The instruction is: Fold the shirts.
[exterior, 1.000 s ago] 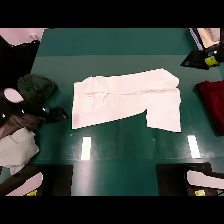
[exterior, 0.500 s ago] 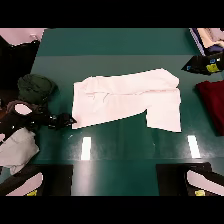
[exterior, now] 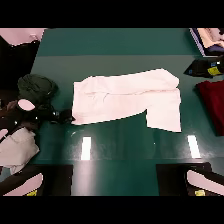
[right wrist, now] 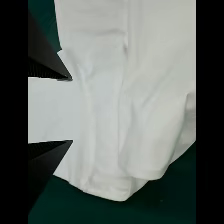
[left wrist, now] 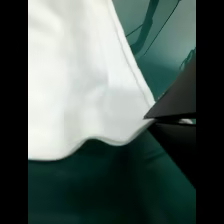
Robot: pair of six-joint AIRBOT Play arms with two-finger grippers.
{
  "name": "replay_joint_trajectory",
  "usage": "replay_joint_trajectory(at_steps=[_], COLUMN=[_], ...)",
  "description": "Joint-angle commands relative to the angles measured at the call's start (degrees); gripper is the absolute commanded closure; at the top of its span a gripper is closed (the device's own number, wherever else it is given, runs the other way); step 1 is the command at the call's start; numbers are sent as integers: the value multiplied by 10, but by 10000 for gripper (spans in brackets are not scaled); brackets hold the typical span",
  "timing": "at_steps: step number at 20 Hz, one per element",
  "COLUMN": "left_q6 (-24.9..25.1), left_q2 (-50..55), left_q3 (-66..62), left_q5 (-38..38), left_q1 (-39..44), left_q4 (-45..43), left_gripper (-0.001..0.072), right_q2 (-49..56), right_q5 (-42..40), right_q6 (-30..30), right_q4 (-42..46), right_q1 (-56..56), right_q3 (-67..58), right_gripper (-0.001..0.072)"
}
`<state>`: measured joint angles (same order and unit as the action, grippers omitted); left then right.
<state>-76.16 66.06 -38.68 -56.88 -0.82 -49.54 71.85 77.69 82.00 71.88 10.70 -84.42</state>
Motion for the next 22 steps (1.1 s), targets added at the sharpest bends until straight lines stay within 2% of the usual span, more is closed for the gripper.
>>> replay_joint_trajectory(at_steps=[1,4,10,14,21,22], left_q6=[1,0,-15,-25,-36,-36], left_q2=[-1,-4,-10,-10,-10,-10], left_q3=[-78,-144,-184,-184,-184,-184], left_q5=[-67,-98,-102,-102,-102,-102], left_q1=[1,1,1,1,1,1], left_q4=[-36,-63,-58,-58,-58,-58], left_gripper=[683,683,683,683,682,682], right_q2=[41,93,178,212,219,219], right_q5=[66,73,3,-40,-103,-107], right_q6=[-7,-8,-48,-71,-74,-74], right_q4=[7,-31,-113,-165,-168,-168], right_q1=[48,109,180,180,142,135], right_q3=[0,14,134,141,141,141], right_gripper=[289,289,289,290,311,361])
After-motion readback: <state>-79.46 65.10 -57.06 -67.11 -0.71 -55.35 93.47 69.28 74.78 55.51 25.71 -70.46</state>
